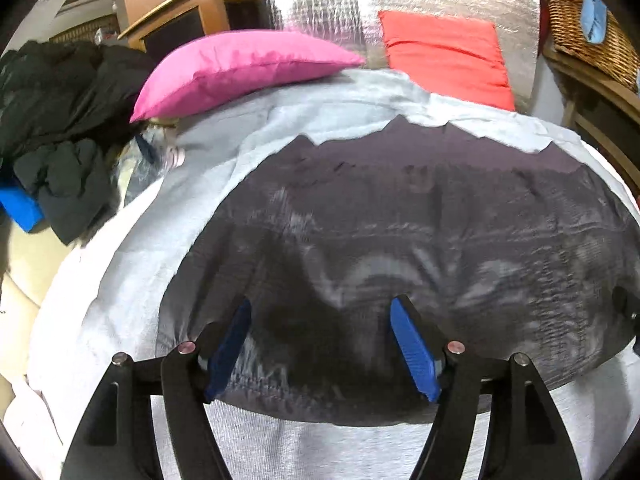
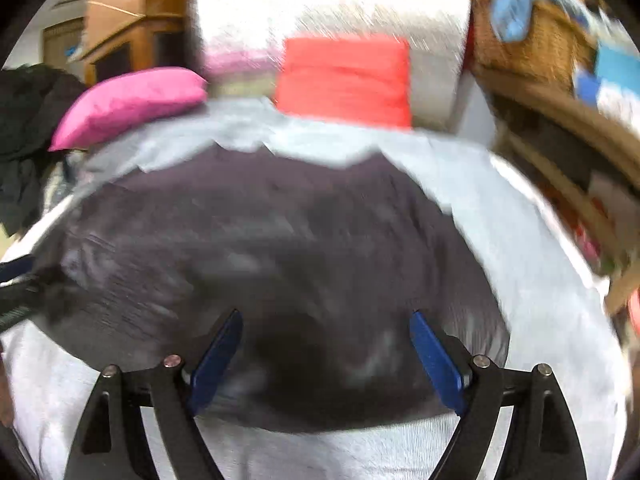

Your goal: Fold large clothes

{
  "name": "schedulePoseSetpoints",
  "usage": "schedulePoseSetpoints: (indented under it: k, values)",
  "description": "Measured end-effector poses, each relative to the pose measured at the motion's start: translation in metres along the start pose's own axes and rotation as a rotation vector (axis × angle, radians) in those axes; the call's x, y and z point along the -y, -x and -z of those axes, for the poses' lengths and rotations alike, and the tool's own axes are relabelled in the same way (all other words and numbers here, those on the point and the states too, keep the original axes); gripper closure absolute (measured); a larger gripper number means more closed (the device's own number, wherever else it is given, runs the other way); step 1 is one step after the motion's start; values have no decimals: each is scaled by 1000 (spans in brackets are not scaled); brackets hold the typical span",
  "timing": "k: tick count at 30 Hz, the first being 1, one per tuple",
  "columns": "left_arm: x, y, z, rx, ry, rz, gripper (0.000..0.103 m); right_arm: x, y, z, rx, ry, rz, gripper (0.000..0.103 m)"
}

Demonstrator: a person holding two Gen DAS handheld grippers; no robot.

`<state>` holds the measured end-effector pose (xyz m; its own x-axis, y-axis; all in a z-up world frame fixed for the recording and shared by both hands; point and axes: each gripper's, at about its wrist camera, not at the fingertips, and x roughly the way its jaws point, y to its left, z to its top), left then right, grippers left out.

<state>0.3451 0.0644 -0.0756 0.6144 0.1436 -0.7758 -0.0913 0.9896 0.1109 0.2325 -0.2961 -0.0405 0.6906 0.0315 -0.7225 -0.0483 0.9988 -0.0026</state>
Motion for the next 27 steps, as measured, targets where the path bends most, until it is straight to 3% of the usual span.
schedulePoseSetpoints:
  k: [4,7,14,16,18,20,23,24,27]
  values:
    - [5,-16,12,-21,-15,-6,28,-7,-12,4,-7,50,22,14]
    - [5,-20,15,-21,-21,-8,28,-2,-19,2,-32,14,2,13]
    - [-9,-7,9,-33,5,52,28,2,-21,5,-57,25,-8,13]
    - [-25,12,5,25,42,46,28,6,-10,-6,-70,19,-28,14]
    - [-43,27,4,88,75,14,28,13,11,-15,-6,2,-46,14]
    - [-55,21,6,68,89,0,28,23,24,-19,58,-14,-21,14]
    - [-63,-12,19,-56,89,-11,26,35,0,-14,-42,-30,-26,14]
    - [-63,-18,24,-60,84,4,25,42,-19,-6,-113,-46,-34,13]
    - [-59,-10,22,-28,57,-29,25,57,-27,-1,-116,-122,-90,8]
